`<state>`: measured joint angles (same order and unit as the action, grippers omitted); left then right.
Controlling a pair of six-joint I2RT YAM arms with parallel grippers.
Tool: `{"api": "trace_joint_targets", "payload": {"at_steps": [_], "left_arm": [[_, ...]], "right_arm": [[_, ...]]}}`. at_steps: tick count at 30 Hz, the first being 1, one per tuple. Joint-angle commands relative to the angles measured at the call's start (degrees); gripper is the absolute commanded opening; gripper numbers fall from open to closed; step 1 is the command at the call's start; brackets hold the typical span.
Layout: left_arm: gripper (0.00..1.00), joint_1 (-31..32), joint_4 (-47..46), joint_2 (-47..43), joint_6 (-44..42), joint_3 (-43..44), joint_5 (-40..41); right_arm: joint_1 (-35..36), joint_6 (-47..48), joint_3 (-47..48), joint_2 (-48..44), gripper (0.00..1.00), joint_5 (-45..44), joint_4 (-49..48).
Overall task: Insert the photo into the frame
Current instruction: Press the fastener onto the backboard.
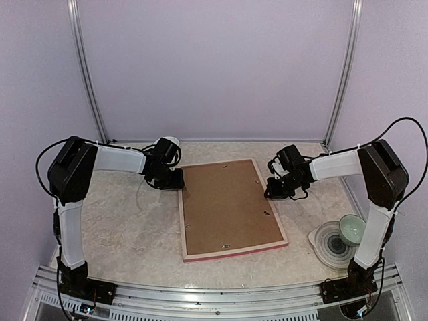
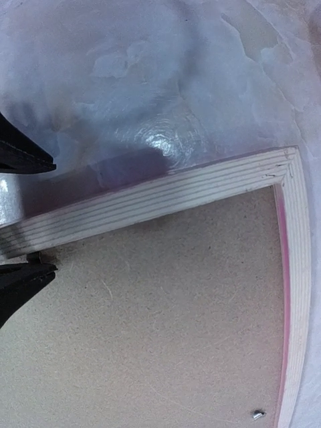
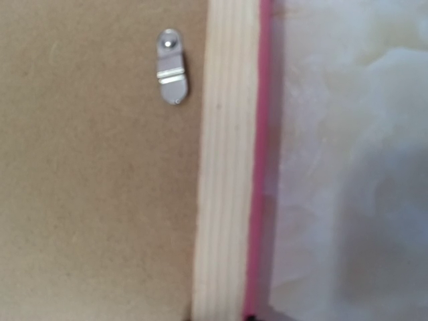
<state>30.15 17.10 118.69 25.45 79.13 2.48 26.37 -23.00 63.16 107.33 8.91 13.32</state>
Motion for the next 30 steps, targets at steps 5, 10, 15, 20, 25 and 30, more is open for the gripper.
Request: {"api": "trace_joint_targets", "payload": {"at_steps": [5, 10, 15, 20, 25, 30], "left_arm": [[0.48, 0.7, 0.0, 1.5, -0.8, 1.5, -1.1], [0.46, 0.7, 0.5, 1.8, -0.8, 1.3, -0.7], [0.39, 0.8, 1.2, 1.7, -0.8, 1.3, -0.2], [0.36, 0.8, 1.5, 1.7, -0.9, 1.3, -0.2], [0.33, 0.9, 1.6, 1.8, -1.0, 1.5, -0.3], [0.29, 0.9, 1.8, 1.8, -1.0, 1.6, -0.2]], "right_arm": [[1.3, 1.6, -1.0, 1.7, 0.10, 3.0, 1.3], [1.3, 1.5, -0.9, 1.6, 0.10, 3.0, 1.3], [1.3, 1.6, -0.9, 1.5, 0.10, 3.1, 1.4], [1.2, 1.7, -0.9, 1.4, 0.11, 3.0, 1.5], [1.3, 1.6, -0.9, 1.5, 0.10, 3.1, 1.5], [1.3, 1.6, -0.8, 1.4, 0.10, 3.1, 1.5]]}}
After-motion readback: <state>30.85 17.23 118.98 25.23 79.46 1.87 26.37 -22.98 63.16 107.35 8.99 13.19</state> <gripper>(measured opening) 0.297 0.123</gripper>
